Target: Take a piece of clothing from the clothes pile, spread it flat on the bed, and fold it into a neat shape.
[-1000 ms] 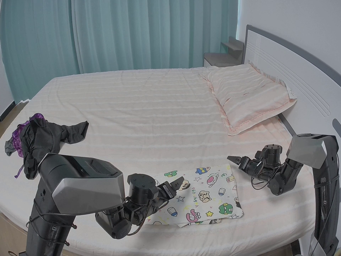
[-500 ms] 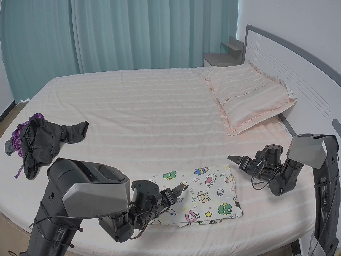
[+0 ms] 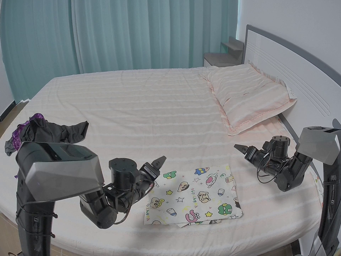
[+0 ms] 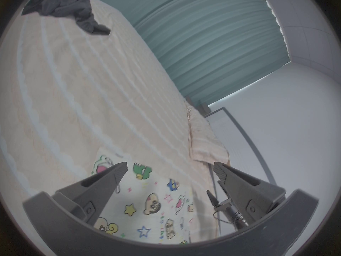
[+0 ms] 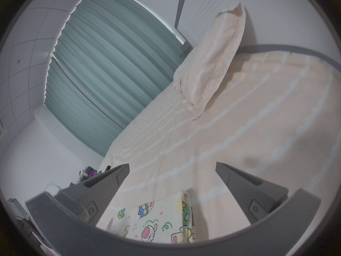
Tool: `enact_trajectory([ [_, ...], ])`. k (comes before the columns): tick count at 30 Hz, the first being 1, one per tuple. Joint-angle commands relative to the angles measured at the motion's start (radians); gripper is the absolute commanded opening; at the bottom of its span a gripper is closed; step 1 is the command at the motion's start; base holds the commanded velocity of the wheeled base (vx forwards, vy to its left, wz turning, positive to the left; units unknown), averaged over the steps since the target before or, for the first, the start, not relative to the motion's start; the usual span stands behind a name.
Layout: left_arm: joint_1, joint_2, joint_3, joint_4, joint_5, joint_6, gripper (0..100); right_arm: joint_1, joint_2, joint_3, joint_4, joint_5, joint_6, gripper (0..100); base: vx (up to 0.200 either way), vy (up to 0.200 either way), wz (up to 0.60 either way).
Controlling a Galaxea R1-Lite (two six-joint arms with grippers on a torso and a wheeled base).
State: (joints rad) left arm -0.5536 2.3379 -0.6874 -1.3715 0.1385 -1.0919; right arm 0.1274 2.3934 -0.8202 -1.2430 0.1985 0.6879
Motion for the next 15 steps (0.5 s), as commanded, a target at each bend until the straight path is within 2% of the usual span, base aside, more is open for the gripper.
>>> enact_trajectory([
  [1, 0.066, -0.172, 0.045, 0.005, 0.001, 0.014, 100, 0.008, -0.138, 0.090, -0.026, -0.056, 0.002, 100, 0.000, 0.000, 0.00],
  [4, 0.090, -0.258, 0.086, 0.006, 0.000, 0.073, 100, 0.032, -0.211, 0.179, -0.069, -0.114, -0.001, 100, 0.000, 0.000, 0.00],
  [7, 0.093, -0.295, 0.120, 0.006, 0.004, 0.112, 100, 0.044, -0.249, 0.234, -0.101, -0.134, -0.002, 100, 0.000, 0.000, 0.00],
  [8, 0.093, -0.344, 0.164, 0.006, 0.006, 0.129, 100, 0.050, -0.296, 0.303, -0.141, -0.140, -0.007, 100, 0.000, 0.000, 0.00],
  [13, 0.092, -0.408, 0.218, 0.006, 0.010, 0.130, 100, 0.052, -0.358, 0.386, -0.176, -0.168, -0.019, 100, 0.000, 0.000, 0.00],
  [15, 0.092, -0.479, 0.272, 0.006, 0.027, 0.135, 100, 0.046, -0.412, 0.464, -0.185, -0.225, -0.019, 100, 0.000, 0.000, 0.00],
])
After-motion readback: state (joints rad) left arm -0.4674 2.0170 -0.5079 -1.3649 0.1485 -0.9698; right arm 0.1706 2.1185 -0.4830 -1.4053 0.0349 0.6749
